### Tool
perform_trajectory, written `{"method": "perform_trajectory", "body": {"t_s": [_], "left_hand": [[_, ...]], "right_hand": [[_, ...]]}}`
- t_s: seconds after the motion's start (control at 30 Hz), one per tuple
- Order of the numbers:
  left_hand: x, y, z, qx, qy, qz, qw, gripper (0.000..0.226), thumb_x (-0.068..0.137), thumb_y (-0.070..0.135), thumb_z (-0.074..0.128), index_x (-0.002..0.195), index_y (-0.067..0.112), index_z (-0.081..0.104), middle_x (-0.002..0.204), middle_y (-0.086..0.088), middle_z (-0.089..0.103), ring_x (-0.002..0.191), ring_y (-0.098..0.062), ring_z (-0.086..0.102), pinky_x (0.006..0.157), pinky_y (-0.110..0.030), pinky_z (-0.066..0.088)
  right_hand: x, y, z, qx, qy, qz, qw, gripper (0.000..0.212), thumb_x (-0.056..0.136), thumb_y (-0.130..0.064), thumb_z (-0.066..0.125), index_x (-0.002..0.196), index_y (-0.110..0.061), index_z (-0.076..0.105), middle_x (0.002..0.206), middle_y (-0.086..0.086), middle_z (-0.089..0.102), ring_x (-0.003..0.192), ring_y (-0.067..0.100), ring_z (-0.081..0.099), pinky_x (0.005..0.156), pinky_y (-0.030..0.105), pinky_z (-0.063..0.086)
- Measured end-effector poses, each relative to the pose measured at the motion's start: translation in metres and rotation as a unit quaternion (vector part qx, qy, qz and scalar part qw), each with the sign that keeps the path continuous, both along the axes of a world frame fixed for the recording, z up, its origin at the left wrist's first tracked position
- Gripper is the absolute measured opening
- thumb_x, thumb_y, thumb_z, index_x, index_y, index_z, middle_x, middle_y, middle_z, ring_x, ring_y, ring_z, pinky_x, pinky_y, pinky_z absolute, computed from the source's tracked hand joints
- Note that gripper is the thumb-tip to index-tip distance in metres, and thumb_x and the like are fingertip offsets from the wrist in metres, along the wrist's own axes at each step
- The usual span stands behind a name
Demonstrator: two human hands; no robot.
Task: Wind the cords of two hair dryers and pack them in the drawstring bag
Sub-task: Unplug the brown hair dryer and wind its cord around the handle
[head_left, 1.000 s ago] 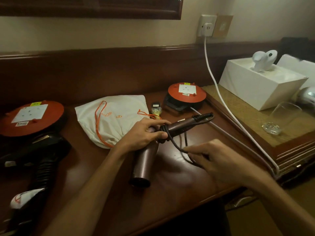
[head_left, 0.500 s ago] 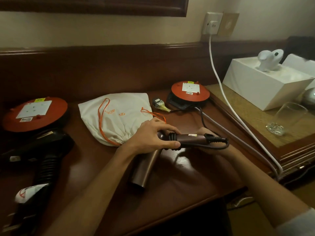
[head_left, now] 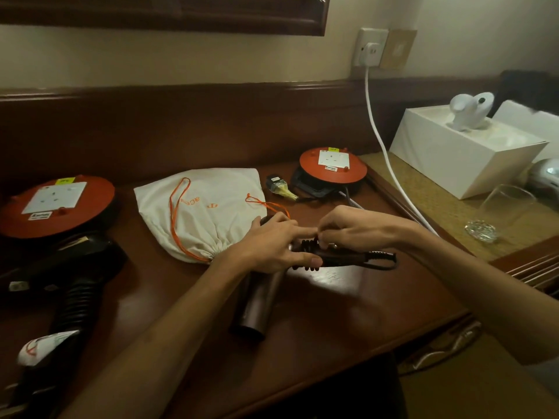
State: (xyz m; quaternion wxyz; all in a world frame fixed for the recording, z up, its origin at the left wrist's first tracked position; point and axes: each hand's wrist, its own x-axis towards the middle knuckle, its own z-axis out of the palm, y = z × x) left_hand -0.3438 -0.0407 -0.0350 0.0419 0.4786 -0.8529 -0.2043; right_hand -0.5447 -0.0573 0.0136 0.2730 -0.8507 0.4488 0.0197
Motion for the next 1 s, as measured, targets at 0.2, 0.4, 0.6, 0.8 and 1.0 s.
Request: {"method": "perform_trajectory", "body": {"t_s": [0.2, 0.4, 0.6, 0.8, 1.0], "left_hand": [[-0.002, 0.000, -0.007, -0.031, 0.018, 0.023, 0.999, 0.047, 0.089, 0.071, 0.055, 0.131, 0.049, 0.057, 0.099, 0.013, 0.053, 0.122, -0.012, 0.039, 0.112, -0.057, 0.026], [0.010, 0.000, -0.008, -0.060, 0.012, 0.065, 0.996, 0.049, 0.094, 0.067, 0.049, 0.141, 0.053, 0.048, 0.119, 0.008, 0.057, 0.131, -0.017, 0.039, 0.113, -0.061, 0.026], [0.040, -0.007, -0.016, -0.021, 0.190, 0.079, 0.978, 0.047, 0.090, 0.065, 0.055, 0.131, 0.044, 0.063, 0.102, 0.008, 0.064, 0.109, -0.012, 0.055, 0.097, -0.044, 0.048], [0.046, 0.004, -0.009, 0.008, 0.343, 0.087, 0.935, 0.033, 0.088, 0.042, 0.070, 0.118, 0.027, 0.071, 0.100, -0.001, 0.071, 0.090, 0.000, 0.069, 0.074, -0.009, 0.051], [0.042, 0.009, -0.017, -0.010, 0.277, 0.111, 0.954, 0.040, 0.077, 0.058, 0.080, 0.115, 0.048, 0.070, 0.110, 0.008, 0.061, 0.111, -0.006, 0.055, 0.095, -0.029, 0.053]], "right_hand": [[0.006, 0.027, 0.014, -0.060, 0.067, 0.014, 0.996, 0.031, 0.099, -0.025, 0.050, 0.078, -0.006, 0.065, 0.072, 0.013, 0.064, 0.065, 0.032, 0.058, 0.060, 0.053, 0.048], [0.013, 0.083, 0.041, -0.214, 0.174, 0.056, 0.960, 0.018, 0.106, -0.036, 0.039, 0.100, -0.025, 0.052, 0.075, -0.007, 0.050, 0.062, 0.015, 0.050, 0.053, 0.027, 0.035], [0.000, 0.110, 0.016, -0.228, 0.090, 0.011, 0.969, 0.042, 0.104, -0.047, 0.026, 0.111, -0.023, 0.059, 0.085, -0.009, 0.063, 0.073, 0.013, 0.061, 0.069, 0.032, 0.055], [-0.008, 0.086, -0.068, -0.220, -0.081, -0.027, 0.972, 0.046, 0.101, -0.047, 0.034, 0.111, -0.021, 0.071, 0.085, 0.001, 0.075, 0.070, 0.016, 0.068, 0.063, 0.038, 0.056], [-0.020, 0.035, -0.095, -0.085, -0.165, -0.095, 0.978, 0.020, 0.098, -0.018, 0.064, 0.112, -0.028, 0.074, 0.097, -0.017, 0.072, 0.088, -0.003, 0.067, 0.072, 0.015, 0.051]]}}
